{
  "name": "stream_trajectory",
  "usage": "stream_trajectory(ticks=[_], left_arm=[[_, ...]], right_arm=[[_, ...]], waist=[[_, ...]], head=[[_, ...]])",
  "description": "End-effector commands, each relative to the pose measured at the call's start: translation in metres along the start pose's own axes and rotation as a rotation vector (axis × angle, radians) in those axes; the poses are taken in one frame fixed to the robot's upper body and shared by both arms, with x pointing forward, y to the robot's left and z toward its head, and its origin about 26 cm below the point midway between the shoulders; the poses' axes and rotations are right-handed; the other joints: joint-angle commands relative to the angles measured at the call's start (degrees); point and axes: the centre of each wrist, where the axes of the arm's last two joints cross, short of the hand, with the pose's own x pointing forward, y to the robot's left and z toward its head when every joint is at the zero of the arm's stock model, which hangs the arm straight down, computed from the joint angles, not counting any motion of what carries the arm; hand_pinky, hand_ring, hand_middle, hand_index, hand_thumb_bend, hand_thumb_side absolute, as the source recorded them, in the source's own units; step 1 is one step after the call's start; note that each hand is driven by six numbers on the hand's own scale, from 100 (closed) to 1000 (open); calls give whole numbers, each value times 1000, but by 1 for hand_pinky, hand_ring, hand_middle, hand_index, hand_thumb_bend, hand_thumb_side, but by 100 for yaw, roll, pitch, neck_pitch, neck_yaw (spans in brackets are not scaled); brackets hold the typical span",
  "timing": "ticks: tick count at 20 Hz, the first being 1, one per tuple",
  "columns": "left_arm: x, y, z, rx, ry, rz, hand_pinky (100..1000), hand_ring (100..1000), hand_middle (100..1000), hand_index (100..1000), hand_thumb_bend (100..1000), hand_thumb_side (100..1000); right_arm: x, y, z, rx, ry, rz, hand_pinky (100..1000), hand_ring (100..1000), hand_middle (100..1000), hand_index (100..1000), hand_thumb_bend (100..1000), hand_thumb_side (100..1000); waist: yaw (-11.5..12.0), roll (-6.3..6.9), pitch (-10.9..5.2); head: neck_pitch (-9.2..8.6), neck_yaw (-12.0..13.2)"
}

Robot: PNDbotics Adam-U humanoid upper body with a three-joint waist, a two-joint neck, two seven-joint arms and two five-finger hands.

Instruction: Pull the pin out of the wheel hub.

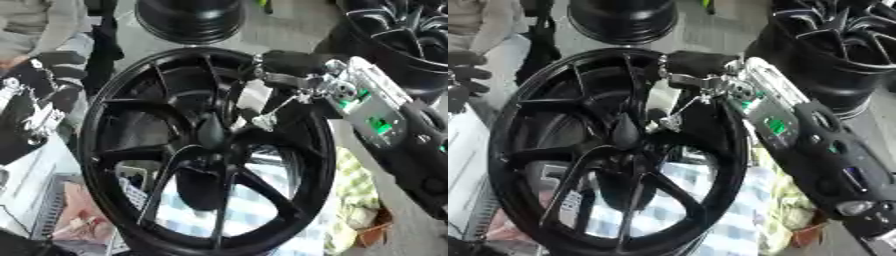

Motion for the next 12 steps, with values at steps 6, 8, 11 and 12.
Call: stream_trajectory(ticks=[6,8,11,12], left_arm=[[5,3,-4,-24,-18,-18,721,776,785,865,352,688],[6,2,-4,-29,-18,-15,721,776,785,865,353,688],[6,2,-4,-31,-14,-12,720,776,785,865,353,687],[6,2,-4,-31,-13,-11,720,776,785,865,353,687]], right_arm=[[-22,-34,-2,-181,122,24,340,379,489,690,100,100],[-27,-40,-2,-211,151,27,340,378,488,689,100,100],[-33,-47,0,-255,189,25,337,375,486,688,100,100],[-36,-49,1,-271,201,22,337,375,485,688,100,100]], waist=[[106,-30,-110],[145,-55,-126],[186,-83,-158],[194,-90,-171]], head=[[29,-81],[29,-92],[29,-113],[29,-118]])
